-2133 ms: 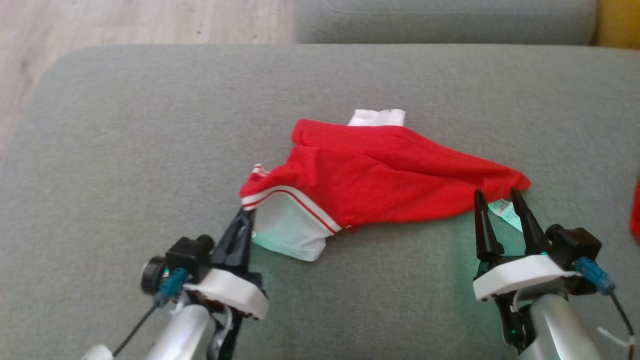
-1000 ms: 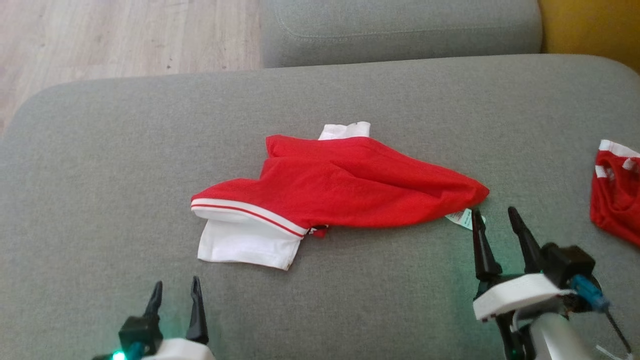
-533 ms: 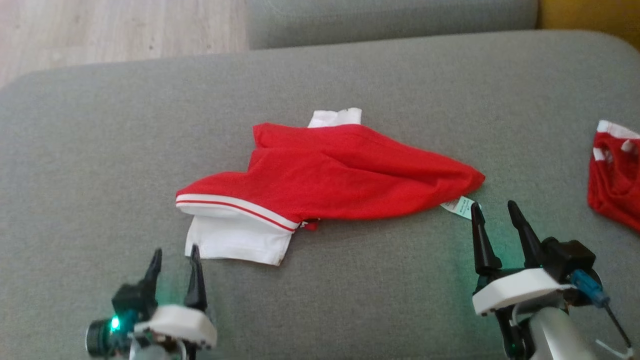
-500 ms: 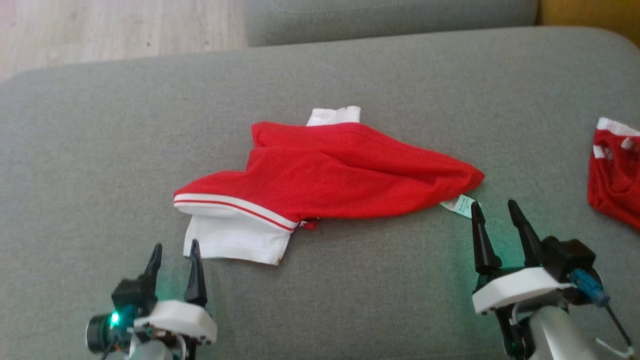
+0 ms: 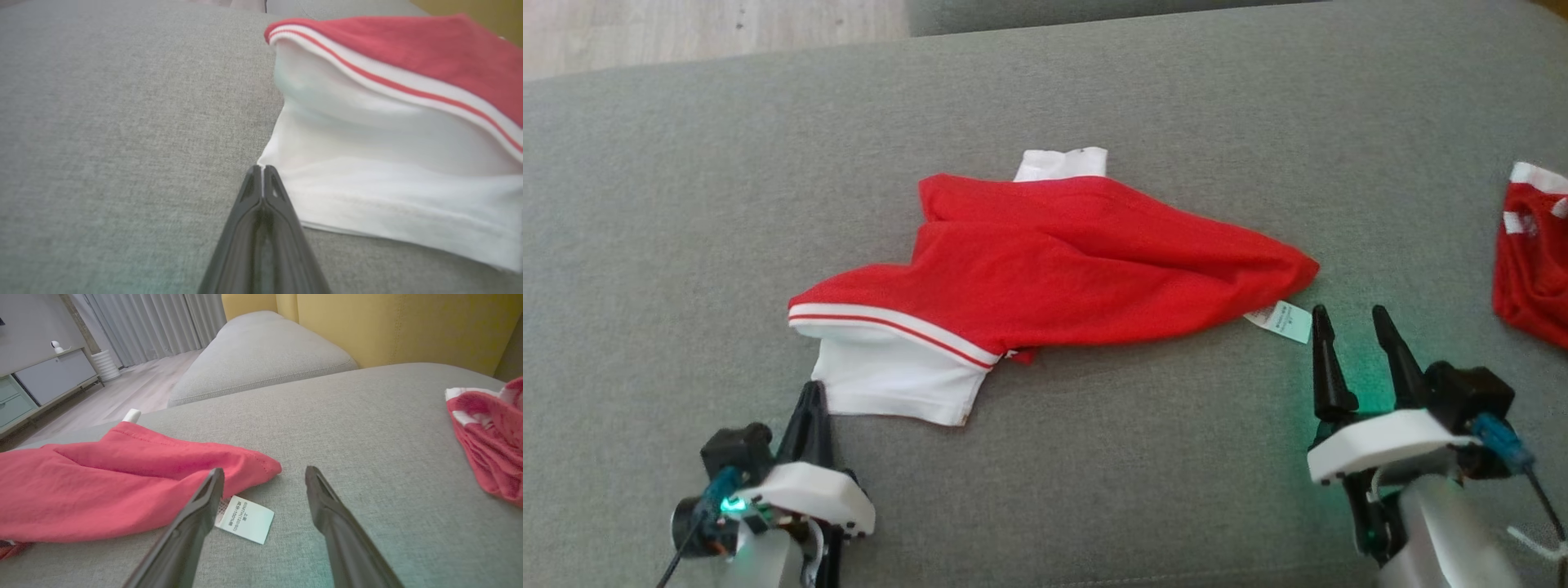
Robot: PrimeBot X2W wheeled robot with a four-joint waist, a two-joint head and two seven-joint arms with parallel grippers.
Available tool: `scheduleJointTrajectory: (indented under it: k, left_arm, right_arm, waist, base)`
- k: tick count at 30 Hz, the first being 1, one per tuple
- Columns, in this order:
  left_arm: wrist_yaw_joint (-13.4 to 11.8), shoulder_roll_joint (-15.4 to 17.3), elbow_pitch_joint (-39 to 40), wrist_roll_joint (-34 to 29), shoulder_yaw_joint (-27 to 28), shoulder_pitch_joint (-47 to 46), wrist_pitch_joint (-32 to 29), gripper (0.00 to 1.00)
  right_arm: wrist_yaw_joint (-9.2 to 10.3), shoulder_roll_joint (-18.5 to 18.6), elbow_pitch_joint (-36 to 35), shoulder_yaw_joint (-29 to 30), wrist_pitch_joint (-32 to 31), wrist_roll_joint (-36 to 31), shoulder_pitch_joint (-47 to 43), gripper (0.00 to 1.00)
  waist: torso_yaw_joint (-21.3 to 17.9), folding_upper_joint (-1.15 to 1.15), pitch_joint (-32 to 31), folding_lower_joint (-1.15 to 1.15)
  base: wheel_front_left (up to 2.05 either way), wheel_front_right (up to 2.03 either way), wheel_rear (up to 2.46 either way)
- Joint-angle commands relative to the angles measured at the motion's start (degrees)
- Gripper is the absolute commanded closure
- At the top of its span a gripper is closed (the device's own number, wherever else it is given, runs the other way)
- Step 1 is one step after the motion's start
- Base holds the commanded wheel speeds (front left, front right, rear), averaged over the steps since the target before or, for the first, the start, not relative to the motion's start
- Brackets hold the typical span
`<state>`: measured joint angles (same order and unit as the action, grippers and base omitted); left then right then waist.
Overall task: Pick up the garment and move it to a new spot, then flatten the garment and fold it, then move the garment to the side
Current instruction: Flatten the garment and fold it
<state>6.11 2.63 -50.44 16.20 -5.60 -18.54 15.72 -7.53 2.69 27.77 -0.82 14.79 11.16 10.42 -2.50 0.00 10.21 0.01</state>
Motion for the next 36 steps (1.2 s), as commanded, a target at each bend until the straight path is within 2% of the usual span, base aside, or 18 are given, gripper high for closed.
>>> scheduleJointTrajectory:
  k: [1,6,14,24,25,26,27,28,32,36]
  left_arm:
    - [0.52,0.27,-1.04,1.03,-0.12,0.6,-0.72,1.0]
    - [0.87,0.26,0.88,2.67,-2.9,0.49,-0.72,1.0]
    - [0.42,0.25,3.32,2.24,-4.91,1.34,-0.72,1.0]
    - [0.18,0.25,4.59,1.4,-4.19,1.73,-0.72,1.0]
    - [0.19,0.25,4.68,1.31,-4.22,1.58,-0.72,1.0]
    - [0.2,0.25,4.74,1.29,-4.34,1.37,-0.72,1.0]
    - [0.2,0.25,4.74,1.29,-4.34,1.37,-0.72,1.0]
    - [0.2,0.25,4.76,1.3,-4.55,1.16,-0.72,1.0]
    - [-0.03,0.25,7.07,2.17,-5.09,0.08,-0.72,1.0]
    - [-0.54,0.25,12.73,2.43,-4.09,-0.81,-0.72,1.0]
  right_arm:
    - [0.04,0.19,-0.76,-0.71,0.21,-0.06,3.91,0.0]
    - [0.04,0.19,3.49,1.07,0.21,-1.65,7.95,0.0]
    - [0.04,0.19,15.58,6.29,0.21,-6.88,12.57,0.0]
    - [0.04,0.19,23.36,8.11,0.21,-6.23,16.14,0.0]
    - [0.04,0.19,23.82,7.93,0.21,-6.01,16.55,0.29]
    - [0.04,0.19,23.71,7.44,0.21,-5.55,16.88,0.82]
    - [0.04,0.19,23.71,7.44,0.21,-5.55,16.88,0.82]
    - [0.04,0.19,23.35,6.92,0.21,-5.17,16.91,1.0]
    - [0.04,0.19,19.15,5.85,0.21,-2.07,15.71,1.0]
    - [0.04,0.19,11.83,4.22,0.21,2.37,14.91,1.0]
  waist:
    - [0.58,0.0,0.15,-0.01]
    - [2.74,0.0,0.61,-0.01]
    - [5.63,0.0,1.44,-0.01]
    - [6.12,0.0,2.83,-0.01]
    - [6.16,0.0,2.98,-0.01]
    - [6.28,0.0,3.1,-0.01]
    - [6.28,0.0,3.1,-0.01]
    - [6.38,0.0,3.16,-0.01]
    - [6.55,0.0,2.75,-0.01]
    - [6.28,0.0,0.64,-0.01]
  base:
    - [0.0,0.0,0.0]
    - [0.0,0.0,0.0]
    - [0.0,0.0,0.0]
    - [0.0,0.0,0.0]
    - [0.0,0.0,0.0]
    - [0.0,0.0,0.0]
    - [0.0,0.0,0.0]
    - [0.0,0.0,0.0]
    - [0.0,0.0,0.0]
    - [0.0,0.0,0.0]
